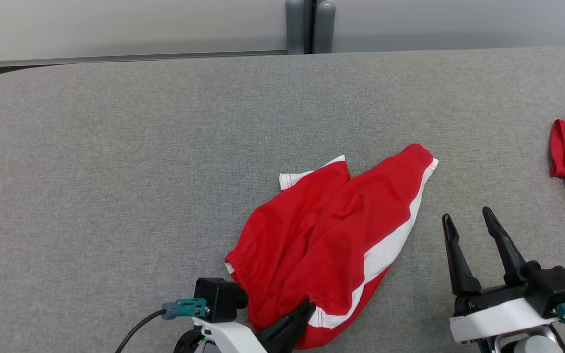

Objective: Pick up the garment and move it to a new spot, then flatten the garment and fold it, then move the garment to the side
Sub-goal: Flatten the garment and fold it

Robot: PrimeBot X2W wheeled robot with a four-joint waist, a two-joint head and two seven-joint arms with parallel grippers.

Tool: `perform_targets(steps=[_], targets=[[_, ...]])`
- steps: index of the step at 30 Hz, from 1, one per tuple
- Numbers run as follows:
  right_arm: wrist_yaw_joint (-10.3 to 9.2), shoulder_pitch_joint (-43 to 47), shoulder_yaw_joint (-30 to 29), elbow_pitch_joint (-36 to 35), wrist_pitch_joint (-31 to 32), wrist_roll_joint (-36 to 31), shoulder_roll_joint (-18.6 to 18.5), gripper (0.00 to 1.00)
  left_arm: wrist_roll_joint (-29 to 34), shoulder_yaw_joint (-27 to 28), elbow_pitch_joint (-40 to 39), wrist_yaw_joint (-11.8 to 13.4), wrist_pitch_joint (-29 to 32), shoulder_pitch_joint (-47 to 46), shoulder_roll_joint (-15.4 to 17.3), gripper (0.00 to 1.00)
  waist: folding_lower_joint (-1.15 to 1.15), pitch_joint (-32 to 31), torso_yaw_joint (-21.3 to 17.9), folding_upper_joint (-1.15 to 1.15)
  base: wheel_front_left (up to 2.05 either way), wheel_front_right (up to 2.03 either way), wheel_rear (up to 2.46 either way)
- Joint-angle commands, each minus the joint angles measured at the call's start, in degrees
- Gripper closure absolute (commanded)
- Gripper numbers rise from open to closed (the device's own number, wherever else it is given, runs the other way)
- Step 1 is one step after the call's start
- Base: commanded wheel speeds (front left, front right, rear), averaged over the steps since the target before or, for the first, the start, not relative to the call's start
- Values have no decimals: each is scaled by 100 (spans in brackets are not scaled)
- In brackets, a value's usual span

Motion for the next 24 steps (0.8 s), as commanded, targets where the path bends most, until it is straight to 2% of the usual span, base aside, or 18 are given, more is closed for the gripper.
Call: perform_targets(steps=[1,4,6,16,24], targets=[[-3,-58,-10,1,-2,3,-55,0,6,10,8,20,27,-23,36,29,0,5,2,0,0,0,0],[-3,-70,-2,-5,-1,18,-68,0,-49,3,-49,32,107,-28,61,5,0,16,-2,0,0,0,0],[-3,-70,10,-6,-1,12,-76,0,-62,7,-109,54,150,-4,86,0,0,21,-15,0,0,0,0],[-3,-28,-18,-16,-1,14,-46,0,-163,-56,-546,108,388,107,222,0,0,80,-58,0,0,0,0],[-3,-93,24,-11,-1,6,-20,0,-71,-120,-539,170,565,-26,281,1,0,134,-73,0,0,0,0]])
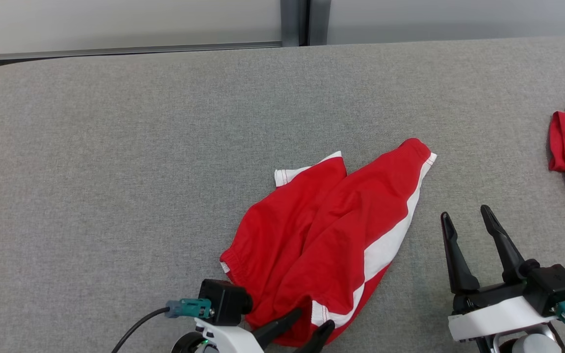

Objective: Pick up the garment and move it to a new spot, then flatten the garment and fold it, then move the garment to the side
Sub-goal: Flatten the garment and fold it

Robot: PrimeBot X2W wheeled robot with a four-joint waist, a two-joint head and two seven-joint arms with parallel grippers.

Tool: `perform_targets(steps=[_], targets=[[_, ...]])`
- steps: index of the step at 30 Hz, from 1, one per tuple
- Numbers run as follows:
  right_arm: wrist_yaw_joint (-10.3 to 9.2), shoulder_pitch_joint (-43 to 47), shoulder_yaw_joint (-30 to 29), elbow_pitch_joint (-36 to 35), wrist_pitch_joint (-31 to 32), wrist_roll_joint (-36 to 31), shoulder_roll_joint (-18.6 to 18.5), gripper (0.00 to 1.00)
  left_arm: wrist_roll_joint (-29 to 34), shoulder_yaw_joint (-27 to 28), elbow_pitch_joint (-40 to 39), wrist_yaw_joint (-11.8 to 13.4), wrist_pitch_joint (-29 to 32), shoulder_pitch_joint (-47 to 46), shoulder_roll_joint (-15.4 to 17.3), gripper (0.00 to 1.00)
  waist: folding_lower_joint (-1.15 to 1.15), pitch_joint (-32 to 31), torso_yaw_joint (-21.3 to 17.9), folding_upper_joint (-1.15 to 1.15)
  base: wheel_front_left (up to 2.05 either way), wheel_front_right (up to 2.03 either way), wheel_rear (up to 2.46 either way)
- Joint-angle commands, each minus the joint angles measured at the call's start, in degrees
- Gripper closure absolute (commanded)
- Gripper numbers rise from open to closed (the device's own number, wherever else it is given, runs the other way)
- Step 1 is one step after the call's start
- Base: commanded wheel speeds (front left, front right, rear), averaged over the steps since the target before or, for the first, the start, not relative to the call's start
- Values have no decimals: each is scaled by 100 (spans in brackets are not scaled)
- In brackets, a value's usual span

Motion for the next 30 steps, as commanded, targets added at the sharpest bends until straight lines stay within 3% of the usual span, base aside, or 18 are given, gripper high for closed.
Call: perform_targets(steps=[1,3,4,5,6,7,12,21,25,30], targets=[[-3,-69,4,0,-2,-5,-14,0,33,-7,36,2,18,-132,3,5,0,6,-5,0,0,0,0],[-3,-75,28,9,-2,2,-16,0,32,-10,99,-6,23,-179,-14,12,0,11,-18,0,0,0,0],[-3,-80,38,19,-1,13,-18,0,13,-13,151,-15,35,-198,-22,51,0,13,-26,0,0,0,0],[-3,-89,47,26,-1,21,-23,0,12,1,201,-22,1,-241,-34,62,0,17,-35,0,0,0,0],[-3,-99,55,28,-2,28,-28,0,20,34,241,-22,-57,-280,-57,89,0,22,-46,0,0,0,0],[-3,-106,61,31,-1,36,-31,0,20,37,291,-42,-101,-291,-67,100,0,25,-58,0,0,0,0],[-3,-74,25,33,-1,56,-42,0,-13,178,340,-52,-359,-216,-69,100,0,-13,-63,0,0,0,0],[-3,228,-148,80,-1,183,-233,0,102,998,-286,184,-928,328,412,100,0,-227,280,0,0,0,0],[-3,237,-64,145,-1,561,-380,0,157,1336,-422,231,-1044,446,660,100,0,-223,465,0,0,0,0],[-3,238,335,347,-2,1068,-712,0,187,1542,-309,260,-1198,301,714,100,0,-180,625,0,0,0,0]])
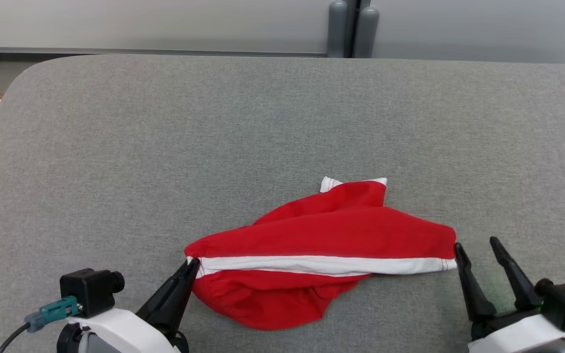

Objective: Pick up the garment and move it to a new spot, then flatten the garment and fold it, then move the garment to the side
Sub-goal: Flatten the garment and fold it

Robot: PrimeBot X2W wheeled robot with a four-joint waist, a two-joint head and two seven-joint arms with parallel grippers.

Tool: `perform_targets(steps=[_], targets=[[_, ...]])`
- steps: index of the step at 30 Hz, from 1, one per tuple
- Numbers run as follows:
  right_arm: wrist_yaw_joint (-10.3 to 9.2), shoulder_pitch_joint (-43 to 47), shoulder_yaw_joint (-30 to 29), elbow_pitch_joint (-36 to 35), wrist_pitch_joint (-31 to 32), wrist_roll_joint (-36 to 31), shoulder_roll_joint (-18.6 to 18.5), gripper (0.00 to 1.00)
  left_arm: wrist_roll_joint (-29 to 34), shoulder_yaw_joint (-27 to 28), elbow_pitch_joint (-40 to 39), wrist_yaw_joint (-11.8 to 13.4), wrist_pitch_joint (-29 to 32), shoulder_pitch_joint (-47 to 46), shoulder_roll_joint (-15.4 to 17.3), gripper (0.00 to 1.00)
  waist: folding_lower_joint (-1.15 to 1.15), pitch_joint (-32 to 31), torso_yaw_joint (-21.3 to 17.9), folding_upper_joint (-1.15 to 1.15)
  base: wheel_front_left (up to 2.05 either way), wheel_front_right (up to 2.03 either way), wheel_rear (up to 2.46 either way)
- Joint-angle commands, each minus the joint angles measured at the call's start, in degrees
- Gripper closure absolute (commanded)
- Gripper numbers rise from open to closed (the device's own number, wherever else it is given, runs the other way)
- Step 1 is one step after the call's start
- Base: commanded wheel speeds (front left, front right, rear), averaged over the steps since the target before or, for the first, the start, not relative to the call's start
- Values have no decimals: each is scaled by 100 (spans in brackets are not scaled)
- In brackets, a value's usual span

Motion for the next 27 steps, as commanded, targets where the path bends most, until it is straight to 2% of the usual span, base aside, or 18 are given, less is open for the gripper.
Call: perform_targets(steps=[1,6,16,18,19,20,22,24,25,26,27], targets=[[-3,6,100,57,-2,105,-102,0,50,52,45,35,-60,-125,9,100,0,31,66,0,0,0,0],[-3,37,759,219,-3,494,-628,0,111,86,382,-50,-236,-376,-31,100,0,108,183,0,0,0,0],[-3,68,1511,337,-2,738,-933,0,179,155,705,-108,-483,-621,-22,100,0,238,213,0,0,0,0],[-3,53,1612,365,-2,763,-953,12,183,153,715,-112,-500,-626,-20,100,0,261,220,0,0,0,0],[-3,42,1661,376,-2,771,-955,27,185,148,722,-111,-498,-624,-23,100,0,273,224,0,0,0,0],[-3,29,1702,378,-2,764,-962,37,184,142,727,-110,-508,-632,-27,100,0,286,227,0,0,0,0],[-3,-69,1728,336,-2,711,-939,36,198,124,734,-106,-526,-644,-29,100,0,322,222,0,0,0,0],[-3,-108,1743,271,-2,682,-933,53,191,107,740,-103,-515,-642,-26,100,0,340,219,0,0,0,0],[-3,-108,1743,271,-2,682,-933,53,191,107,740,-103,-515,-642,-26,100,0,340,219,0,0,0,0],[-3,-108,1747,244,-2,667,-933,65,193,105,744,-102,-518,-645,-23,100,0,346,217,0,0,0,0],[-3,-123,1759,189,-3,635,-958,100,190,100,758,-102,-517,-652,-12,100,0,351,210,0,0,0,0]])
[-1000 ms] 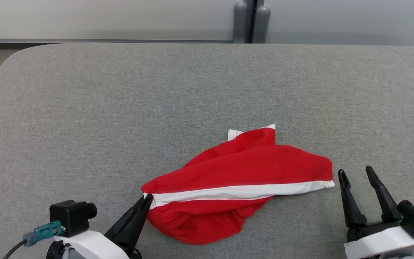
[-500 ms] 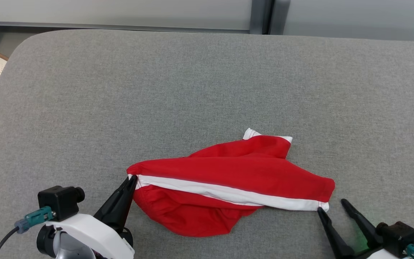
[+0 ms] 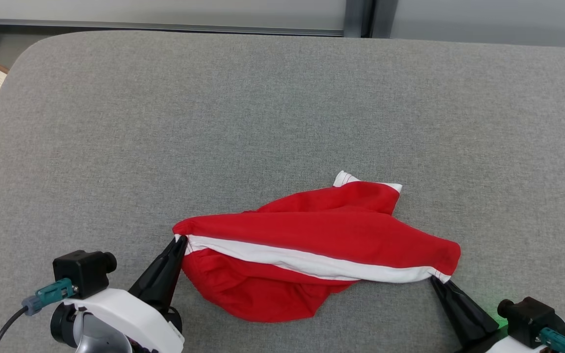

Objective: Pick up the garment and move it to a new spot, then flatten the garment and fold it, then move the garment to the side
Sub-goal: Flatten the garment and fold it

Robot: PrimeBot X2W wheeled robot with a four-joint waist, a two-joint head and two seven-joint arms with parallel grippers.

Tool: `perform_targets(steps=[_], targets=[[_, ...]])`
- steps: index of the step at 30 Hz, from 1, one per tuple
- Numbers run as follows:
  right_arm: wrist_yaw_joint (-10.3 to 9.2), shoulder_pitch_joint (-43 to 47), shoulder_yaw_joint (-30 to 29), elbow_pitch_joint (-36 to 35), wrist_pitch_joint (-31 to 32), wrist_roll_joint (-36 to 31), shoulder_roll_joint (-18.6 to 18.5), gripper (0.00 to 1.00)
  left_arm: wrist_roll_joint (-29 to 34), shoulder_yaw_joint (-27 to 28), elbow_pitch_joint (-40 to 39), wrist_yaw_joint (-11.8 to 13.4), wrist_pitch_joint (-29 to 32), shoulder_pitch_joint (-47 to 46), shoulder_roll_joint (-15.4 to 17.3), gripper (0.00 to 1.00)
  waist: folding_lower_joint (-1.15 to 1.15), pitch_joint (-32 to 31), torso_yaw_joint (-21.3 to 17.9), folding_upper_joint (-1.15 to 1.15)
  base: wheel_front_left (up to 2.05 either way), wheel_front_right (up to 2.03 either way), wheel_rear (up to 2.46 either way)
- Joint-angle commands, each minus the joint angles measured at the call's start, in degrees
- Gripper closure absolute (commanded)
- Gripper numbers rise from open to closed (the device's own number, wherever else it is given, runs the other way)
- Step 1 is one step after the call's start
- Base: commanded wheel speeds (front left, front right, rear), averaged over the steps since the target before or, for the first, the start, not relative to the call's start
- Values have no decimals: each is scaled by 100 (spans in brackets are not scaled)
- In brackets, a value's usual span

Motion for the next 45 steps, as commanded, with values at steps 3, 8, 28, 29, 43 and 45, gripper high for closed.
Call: perform_targets(steps=[3,8,28,29,43,45], targets=[[-3,-30,-7,-81,-2,-22,-71,100,4,21,35,-20,-26,-109,52,100,0,-12,-18,0,0,0,0],[-3,97,-445,-495,-2,78,-150,100,31,33,-101,-138,-145,-263,71,100,0,-74,-72,0,0,0,0],[-2,-4122,-874,-1050,-2,1270,-1765,100,930,-622,627,-932,137,-5285,155,100,0,814,-1540,0,0,0,0],[-3,-4454,-833,-924,-2,1216,-1810,100,1031,-685,872,-954,-2,-5647,120,100,0,888,-1585,0,0,0,0],[-3,-5085,-1044,-1224,-1,568,-2177,100,1377,-1868,2662,-1030,-2484,-6825,235,100,0,1002,-1662,0,0,0,0],[-3,-4440,-995,-1362,-2,651,-2246,100,1308,-2099,2519,-1030,-2686,-6265,475,100,0,929,-1593,0,0,0,0]])
